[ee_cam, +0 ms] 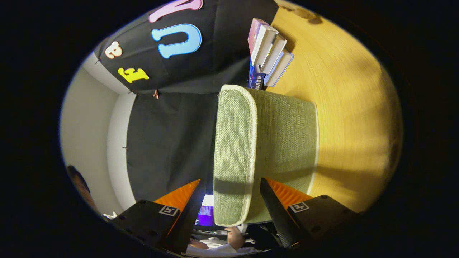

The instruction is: Open the storage box then place both shoes into the box .Put the left shoe in first, then the right shoe, with the right side of both shoes facing outward in a uniform manner.

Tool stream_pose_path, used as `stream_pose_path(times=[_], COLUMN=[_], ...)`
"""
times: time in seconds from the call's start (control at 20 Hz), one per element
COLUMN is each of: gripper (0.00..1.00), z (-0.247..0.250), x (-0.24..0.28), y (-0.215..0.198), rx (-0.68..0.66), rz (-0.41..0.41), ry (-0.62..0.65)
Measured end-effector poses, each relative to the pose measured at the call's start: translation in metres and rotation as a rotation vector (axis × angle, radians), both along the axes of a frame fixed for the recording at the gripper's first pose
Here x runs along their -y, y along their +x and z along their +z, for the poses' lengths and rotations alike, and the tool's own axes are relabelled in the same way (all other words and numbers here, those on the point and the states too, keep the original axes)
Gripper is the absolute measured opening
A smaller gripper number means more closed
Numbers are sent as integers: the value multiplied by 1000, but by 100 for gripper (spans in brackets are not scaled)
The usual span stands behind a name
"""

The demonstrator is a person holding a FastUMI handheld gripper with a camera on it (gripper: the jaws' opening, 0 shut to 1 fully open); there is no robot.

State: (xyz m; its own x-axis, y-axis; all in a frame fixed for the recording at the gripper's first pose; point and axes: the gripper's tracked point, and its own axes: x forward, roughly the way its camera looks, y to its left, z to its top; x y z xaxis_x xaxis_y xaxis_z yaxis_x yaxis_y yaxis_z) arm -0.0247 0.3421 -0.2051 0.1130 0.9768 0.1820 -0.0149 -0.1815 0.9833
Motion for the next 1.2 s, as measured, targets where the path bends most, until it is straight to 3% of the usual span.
stream_pose_path(times=[0.05, 0.1, 0.15, 0.35, 0.7, 0.95, 1.2], gripper=[91, 77, 75, 7, 5, 5, 5], z=[1, 1, -5, 10, 116, 199, 235], x=[-1, -2, -2, 10, 9, -49, -122], y=[1, 0, -4, 4, 7, 4, -5], rx=[-18, -19, -9, 10, 164, 335, 433], rz=[2, 10, 16, -44, -143, -133, -116], ry=[26, 47, 42, 66, 44, -15, -59])
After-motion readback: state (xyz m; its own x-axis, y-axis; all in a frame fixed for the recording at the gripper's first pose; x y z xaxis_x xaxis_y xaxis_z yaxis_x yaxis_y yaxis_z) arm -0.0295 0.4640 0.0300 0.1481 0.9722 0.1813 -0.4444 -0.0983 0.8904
